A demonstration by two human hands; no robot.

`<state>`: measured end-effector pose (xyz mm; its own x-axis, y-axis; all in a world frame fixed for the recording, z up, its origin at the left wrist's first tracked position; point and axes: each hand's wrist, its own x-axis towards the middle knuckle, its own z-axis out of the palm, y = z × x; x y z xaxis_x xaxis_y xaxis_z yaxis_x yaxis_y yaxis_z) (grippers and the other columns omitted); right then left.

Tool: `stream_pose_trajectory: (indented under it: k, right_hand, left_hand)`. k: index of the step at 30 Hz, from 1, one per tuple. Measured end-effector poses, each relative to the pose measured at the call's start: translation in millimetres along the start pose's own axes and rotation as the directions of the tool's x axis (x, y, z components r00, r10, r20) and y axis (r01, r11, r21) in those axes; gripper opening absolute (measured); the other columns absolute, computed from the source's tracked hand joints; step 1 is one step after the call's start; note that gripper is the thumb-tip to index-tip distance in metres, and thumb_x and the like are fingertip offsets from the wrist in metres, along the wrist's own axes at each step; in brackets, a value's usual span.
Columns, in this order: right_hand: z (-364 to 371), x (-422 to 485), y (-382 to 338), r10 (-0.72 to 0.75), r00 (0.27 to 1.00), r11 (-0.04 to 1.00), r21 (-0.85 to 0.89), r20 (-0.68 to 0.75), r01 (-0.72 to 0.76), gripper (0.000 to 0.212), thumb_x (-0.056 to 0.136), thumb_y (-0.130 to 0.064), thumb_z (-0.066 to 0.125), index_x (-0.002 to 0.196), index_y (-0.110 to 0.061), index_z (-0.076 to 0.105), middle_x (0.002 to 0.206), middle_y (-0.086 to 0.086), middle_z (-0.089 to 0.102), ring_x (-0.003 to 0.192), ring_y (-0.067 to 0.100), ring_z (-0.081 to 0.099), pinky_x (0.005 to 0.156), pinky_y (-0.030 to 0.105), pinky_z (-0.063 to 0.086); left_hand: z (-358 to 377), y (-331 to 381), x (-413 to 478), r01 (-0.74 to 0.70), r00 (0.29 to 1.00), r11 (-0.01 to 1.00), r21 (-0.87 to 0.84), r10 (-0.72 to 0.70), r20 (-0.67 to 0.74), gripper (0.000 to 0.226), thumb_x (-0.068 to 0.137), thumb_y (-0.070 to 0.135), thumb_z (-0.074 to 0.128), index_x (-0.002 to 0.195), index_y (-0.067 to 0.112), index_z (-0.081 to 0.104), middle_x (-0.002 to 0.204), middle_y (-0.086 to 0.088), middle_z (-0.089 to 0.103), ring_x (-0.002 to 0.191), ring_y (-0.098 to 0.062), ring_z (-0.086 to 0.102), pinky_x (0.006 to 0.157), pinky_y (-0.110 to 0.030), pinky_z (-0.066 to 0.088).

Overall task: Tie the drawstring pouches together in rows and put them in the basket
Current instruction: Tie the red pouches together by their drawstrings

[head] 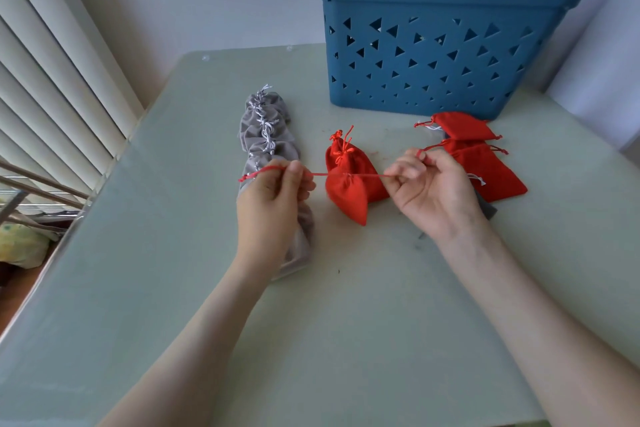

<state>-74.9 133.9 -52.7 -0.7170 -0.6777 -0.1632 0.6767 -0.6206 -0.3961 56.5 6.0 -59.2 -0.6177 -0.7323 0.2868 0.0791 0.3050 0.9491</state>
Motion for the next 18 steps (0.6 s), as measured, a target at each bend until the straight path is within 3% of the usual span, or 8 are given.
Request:
stream_pose_trajectory:
  k: [3, 5, 7, 9, 11, 13, 15, 18]
  right_hand:
    - [-3.7, 4.4, -3.9, 0.037, 0.999, 0.993, -0.108, -0.022, -0.039, 0.015, 0.077, -0.007, 0.037, 0.065, -0.015, 0.037, 0.047, -0.005, 0.029, 0.036, 0.008, 0.026, 0.038, 0.019, 0.028]
    - [-3.8, 3.1, -4.8, -0.045, 0.999, 0.923, -0.382, 0.013, 0.046, 0.022, 0.090, -0.010, 0.035, 0.069, -0.016, 0.038, 0.049, -0.005, 0.031, 0.036, 0.007, 0.022, 0.038, 0.019, 0.021]
    - [0.8, -4.0, -0.9, -0.145, 0.978, 0.697, -0.685, 0.152, 0.210, 0.021, 0.098, -0.021, 0.041, 0.078, -0.014, 0.044, 0.055, -0.003, 0.040, 0.038, 0.005, 0.024, 0.040, 0.020, 0.017]
    - [2.7, -11.1, 8.1, -0.065, 0.963, 0.486, -0.835, 0.260, 0.259, 0.013, 0.093, -0.024, 0.053, 0.094, -0.012, 0.050, 0.067, -0.002, 0.050, 0.041, 0.001, 0.035, 0.041, 0.015, 0.024]
    - [0.4, -14.3, 16.4, 0.088, 0.949, 0.388, -0.888, 0.302, 0.247, 0.016, 0.085, -0.020, 0.064, 0.098, -0.015, 0.057, 0.076, -0.003, 0.057, 0.057, 0.001, 0.051, 0.053, 0.014, 0.040]
    - [-1.4, -15.5, 21.8, 0.157, 0.936, 0.274, -0.924, 0.315, 0.265, 0.009, 0.083, -0.015, 0.068, 0.090, -0.018, 0.063, 0.076, -0.005, 0.061, 0.069, 0.003, 0.055, 0.065, 0.018, 0.044]
    - [0.9, -17.1, 22.0, 0.159, 0.940, 0.238, -0.936, 0.301, 0.260, 0.012, 0.087, -0.006, 0.065, 0.083, -0.017, 0.063, 0.065, -0.014, 0.058, 0.058, -0.003, 0.049, 0.059, 0.011, 0.038]
    - [5.2, -21.1, 20.5, 0.180, 0.939, 0.293, -0.927, 0.293, 0.233, 0.016, 0.089, -0.001, 0.059, 0.082, -0.015, 0.060, 0.059, -0.014, 0.055, 0.053, -0.003, 0.047, 0.052, 0.008, 0.035]
  left_hand:
    - [1.6, -1.2, -2.1, 0.000, 0.999, 0.999, 0.039, -0.002, 0.032, 0.034, 0.099, 0.012, 0.047, 0.067, 0.020, 0.059, 0.060, 0.009, 0.063, 0.058, 0.001, 0.056, 0.061, -0.011, 0.043]
    - [1.4, 0.2, -0.6, 0.063, 0.987, 0.997, -0.035, -0.057, 0.149, 0.033, 0.099, 0.011, 0.046, 0.069, 0.016, 0.060, 0.058, 0.009, 0.065, 0.056, 0.000, 0.057, 0.060, -0.012, 0.044]
    - [0.1, 3.5, 1.0, 0.176, 0.929, 0.974, -0.143, -0.116, 0.352, 0.031, 0.099, 0.010, 0.044, 0.074, 0.011, 0.062, 0.060, 0.005, 0.066, 0.056, -0.004, 0.057, 0.058, -0.015, 0.045]
    - [-1.3, 5.8, 0.8, 0.229, 0.886, 0.956, -0.186, -0.125, 0.447, 0.027, 0.098, 0.009, 0.044, 0.079, 0.009, 0.063, 0.061, 0.004, 0.065, 0.057, -0.007, 0.057, 0.058, -0.016, 0.046]
    - [-0.8, 9.3, -0.4, 0.232, 0.881, 0.946, -0.226, -0.106, 0.460, 0.023, 0.096, 0.008, 0.046, 0.081, 0.008, 0.063, 0.059, 0.005, 0.062, 0.056, -0.007, 0.055, 0.058, -0.016, 0.045]
    - [-1.2, 12.3, -0.7, 0.254, 0.885, 0.911, -0.325, -0.084, 0.458, 0.015, 0.092, 0.008, 0.049, 0.082, 0.006, 0.060, 0.058, 0.004, 0.061, 0.056, -0.007, 0.055, 0.057, -0.016, 0.046]
    - [-3.9, 14.6, 0.5, 0.288, 0.892, 0.851, -0.439, -0.070, 0.447, 0.010, 0.085, 0.011, 0.051, 0.085, 0.003, 0.057, 0.059, 0.001, 0.062, 0.056, -0.008, 0.056, 0.059, -0.016, 0.047]
    - [-5.7, 12.6, 2.3, 0.254, 0.907, 0.816, -0.519, -0.015, 0.421, 0.006, 0.085, 0.010, 0.059, 0.087, 0.005, 0.056, 0.068, -0.001, 0.067, 0.063, -0.010, 0.061, 0.064, -0.018, 0.049]
